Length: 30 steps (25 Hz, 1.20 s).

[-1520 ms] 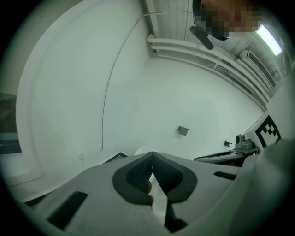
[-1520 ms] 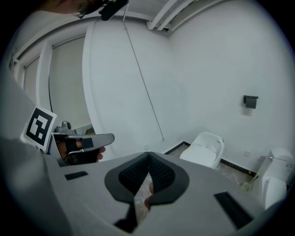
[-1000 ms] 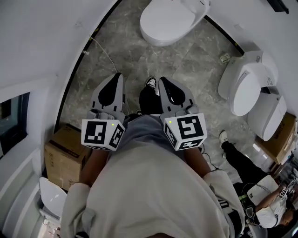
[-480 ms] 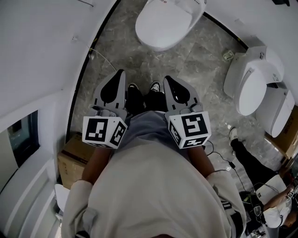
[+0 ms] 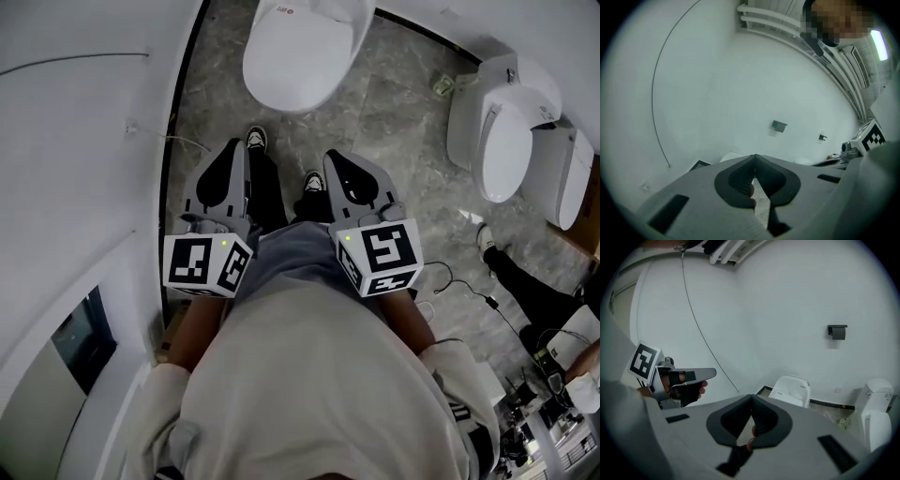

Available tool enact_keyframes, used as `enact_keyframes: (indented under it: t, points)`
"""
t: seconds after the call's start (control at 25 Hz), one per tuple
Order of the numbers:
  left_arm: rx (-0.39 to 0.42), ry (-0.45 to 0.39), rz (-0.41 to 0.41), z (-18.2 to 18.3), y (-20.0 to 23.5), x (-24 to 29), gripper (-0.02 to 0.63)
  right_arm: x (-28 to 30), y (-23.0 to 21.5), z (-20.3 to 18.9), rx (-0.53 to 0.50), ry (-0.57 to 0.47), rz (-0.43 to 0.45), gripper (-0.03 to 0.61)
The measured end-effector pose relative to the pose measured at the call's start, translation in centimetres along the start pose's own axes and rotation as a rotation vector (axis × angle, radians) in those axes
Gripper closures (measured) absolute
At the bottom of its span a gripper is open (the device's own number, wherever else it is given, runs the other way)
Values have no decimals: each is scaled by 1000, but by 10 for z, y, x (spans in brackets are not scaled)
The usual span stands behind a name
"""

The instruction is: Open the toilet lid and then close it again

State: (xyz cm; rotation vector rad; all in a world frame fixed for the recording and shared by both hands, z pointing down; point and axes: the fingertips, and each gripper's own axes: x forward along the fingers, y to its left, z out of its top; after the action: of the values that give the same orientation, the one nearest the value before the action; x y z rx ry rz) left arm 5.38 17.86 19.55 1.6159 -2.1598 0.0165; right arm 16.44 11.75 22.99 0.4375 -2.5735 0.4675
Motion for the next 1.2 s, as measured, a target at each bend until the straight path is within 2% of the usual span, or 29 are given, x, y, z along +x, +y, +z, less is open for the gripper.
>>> enact_keyframes:
  t: [0.6, 0.92, 1.2]
  points:
    - [73, 135, -225, 50, 119, 116, 611, 129, 16, 68, 115, 12, -191, 569]
    - [95, 245, -326, 22, 151, 152, 611, 172, 29, 58, 179, 34, -248, 569]
    - [56, 332, -315, -17, 163, 176, 611, 183, 18, 42, 215, 58, -245, 569]
